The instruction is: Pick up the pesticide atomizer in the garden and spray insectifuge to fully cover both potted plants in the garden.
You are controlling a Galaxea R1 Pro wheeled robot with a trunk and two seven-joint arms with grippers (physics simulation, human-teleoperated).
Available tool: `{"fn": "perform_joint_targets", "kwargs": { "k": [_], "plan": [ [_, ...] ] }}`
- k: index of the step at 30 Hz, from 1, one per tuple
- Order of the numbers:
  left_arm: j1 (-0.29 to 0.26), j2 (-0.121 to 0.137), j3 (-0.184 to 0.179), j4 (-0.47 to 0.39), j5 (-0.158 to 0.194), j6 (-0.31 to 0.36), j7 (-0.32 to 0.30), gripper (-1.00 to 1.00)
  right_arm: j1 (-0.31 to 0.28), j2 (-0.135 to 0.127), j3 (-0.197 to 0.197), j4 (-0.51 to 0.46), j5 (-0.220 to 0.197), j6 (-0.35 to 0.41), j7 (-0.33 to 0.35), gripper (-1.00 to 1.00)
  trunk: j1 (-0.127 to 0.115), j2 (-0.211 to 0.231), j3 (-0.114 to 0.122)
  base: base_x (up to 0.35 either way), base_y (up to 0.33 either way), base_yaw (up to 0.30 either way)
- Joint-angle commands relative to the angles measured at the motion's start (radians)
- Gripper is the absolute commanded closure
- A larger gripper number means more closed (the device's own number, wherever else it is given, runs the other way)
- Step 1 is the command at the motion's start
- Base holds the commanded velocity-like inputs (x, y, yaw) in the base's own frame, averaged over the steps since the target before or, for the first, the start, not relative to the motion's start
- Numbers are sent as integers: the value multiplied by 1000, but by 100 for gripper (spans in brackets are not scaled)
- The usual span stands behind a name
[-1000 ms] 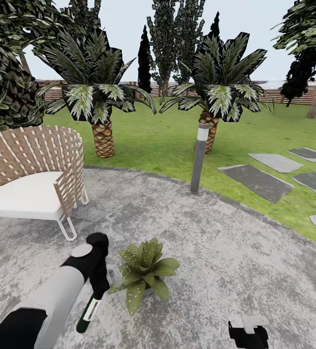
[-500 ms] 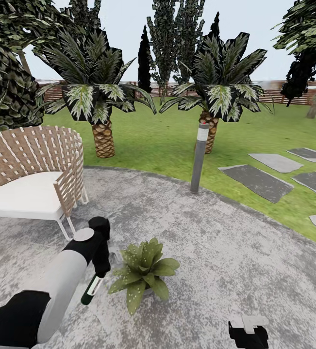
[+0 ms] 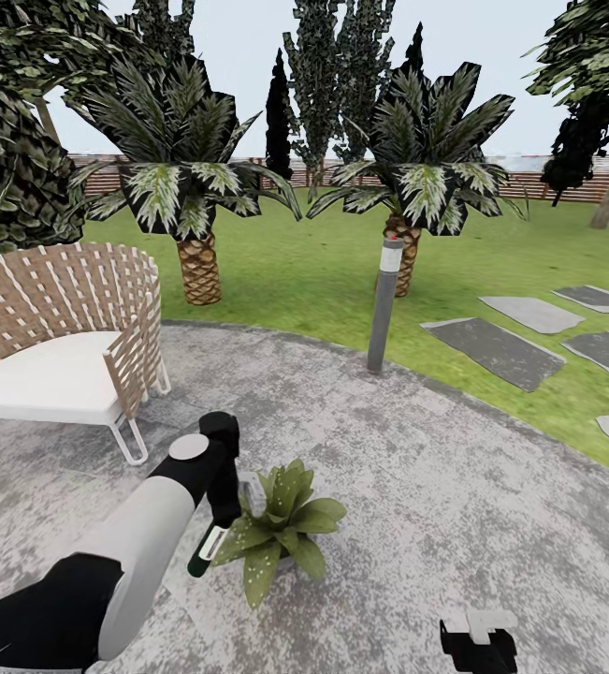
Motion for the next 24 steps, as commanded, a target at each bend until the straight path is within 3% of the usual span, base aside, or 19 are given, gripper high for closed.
{"fn": "perform_joint_targets", "kwargs": {
  "k": [1, 5, 12, 21, 23, 24],
  "plan": [
    [-1, 1, -2, -1, -6, 10, -8, 100, 0, 0, 9, -2, -6, 0, -4, -100, 0, 0, -1, -46, 10, 0],
    [-2, 1, -3, -1, -7, 11, -8, 100, 0, 6, 9, -3, -7, 0, -3, -100, 0, 0, -1, -147, 150, -31],
    [0, -2, -2, -1, -8, 12, -8, 100, 0, 14, 8, 0, -6, 1, -3, -100, 0, 0, -1, -23, 282, -263],
    [17, 3, -7, -1, -8, 12, -8, 100, 0, 13, 6, 0, -5, 1, -4, -100, 0, 0, -1, 0, 34, -206],
    [26, 21, -5, 1, -9, 13, -8, 100, 0, 13, 6, 1, -5, 1, -4, -100, 0, 0, -1, 0, 1, -14],
    [40, 44, -4, 3, -9, 13, -8, 100, 1, 13, 6, 2, -5, 1, -4, -100, 0, 0, -1, 0, 0, -4]
  ]
}}
